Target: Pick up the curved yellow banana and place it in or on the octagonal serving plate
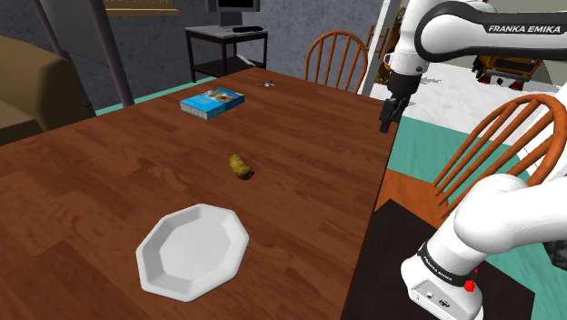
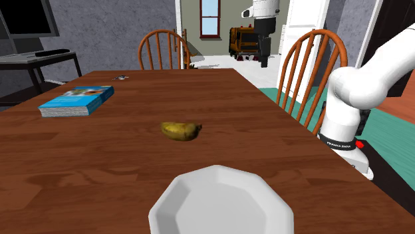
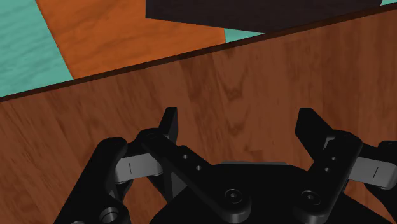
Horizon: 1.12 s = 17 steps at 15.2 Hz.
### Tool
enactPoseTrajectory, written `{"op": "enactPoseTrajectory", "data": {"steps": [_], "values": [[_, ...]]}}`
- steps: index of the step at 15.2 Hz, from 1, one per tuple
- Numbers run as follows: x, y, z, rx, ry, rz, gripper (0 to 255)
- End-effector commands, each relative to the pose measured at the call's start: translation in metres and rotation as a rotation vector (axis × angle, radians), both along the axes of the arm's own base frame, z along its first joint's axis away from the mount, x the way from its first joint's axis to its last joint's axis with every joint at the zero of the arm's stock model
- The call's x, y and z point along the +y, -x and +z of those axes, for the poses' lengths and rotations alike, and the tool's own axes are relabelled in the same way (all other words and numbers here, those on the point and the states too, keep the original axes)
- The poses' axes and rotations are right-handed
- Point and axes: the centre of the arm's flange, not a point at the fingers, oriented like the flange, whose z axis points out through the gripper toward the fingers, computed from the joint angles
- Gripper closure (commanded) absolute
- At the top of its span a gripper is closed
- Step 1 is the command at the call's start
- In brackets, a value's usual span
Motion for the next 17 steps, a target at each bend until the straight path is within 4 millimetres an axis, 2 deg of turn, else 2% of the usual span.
{"op": "enactPoseTrajectory", "data": {"steps": [1, 17], "values": [[0.000, 0.000, 0.000, 0.000, 0.000, 0.000, 0], [0.184, -0.087, -0.032, 0.013, -0.040, -0.078, 0]]}}
